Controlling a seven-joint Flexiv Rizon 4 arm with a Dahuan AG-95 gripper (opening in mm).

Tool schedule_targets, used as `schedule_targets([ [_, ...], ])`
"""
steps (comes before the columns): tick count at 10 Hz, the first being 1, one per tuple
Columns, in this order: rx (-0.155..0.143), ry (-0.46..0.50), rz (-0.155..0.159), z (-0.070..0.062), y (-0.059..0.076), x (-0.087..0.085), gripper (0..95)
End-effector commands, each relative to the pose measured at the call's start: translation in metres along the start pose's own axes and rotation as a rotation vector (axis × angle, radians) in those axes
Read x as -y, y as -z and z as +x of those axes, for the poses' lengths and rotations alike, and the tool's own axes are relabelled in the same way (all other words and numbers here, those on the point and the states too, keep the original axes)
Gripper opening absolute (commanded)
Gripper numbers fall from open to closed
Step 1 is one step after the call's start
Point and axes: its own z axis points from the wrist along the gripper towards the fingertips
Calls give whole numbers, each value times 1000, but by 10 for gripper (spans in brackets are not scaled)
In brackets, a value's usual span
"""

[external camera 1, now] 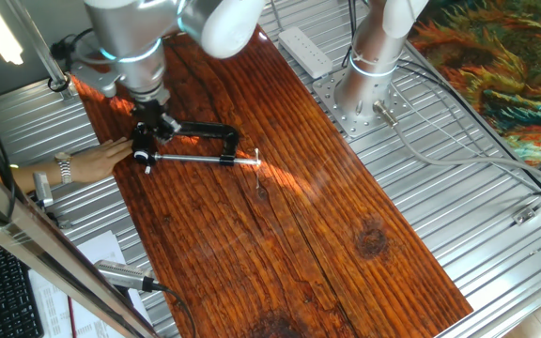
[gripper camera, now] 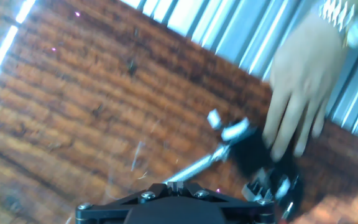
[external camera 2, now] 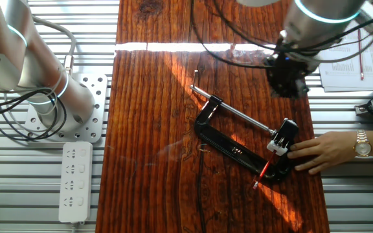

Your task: Sharpen the pencil with a pencil sharpener

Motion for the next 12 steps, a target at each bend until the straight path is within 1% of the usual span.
schedule_targets([
  [1,13,59,-6,-10,-10,4,0],
  [2,25,69,-8,-11,-15,6,0],
  [3,38,100,-15,-14,-19,9,0],
  [4,37,122,-11,-17,-21,11,0],
  [5,42,146,-6,-19,-23,12,0],
  [7,46,149,-4,-22,-29,13,0],
  [8,62,138,-20,-25,-30,13,0],
  [9,52,142,-17,-26,-29,14,0],
  [10,58,154,-22,-27,-29,14,0],
  [12,55,111,-17,-29,-29,14,0],
])
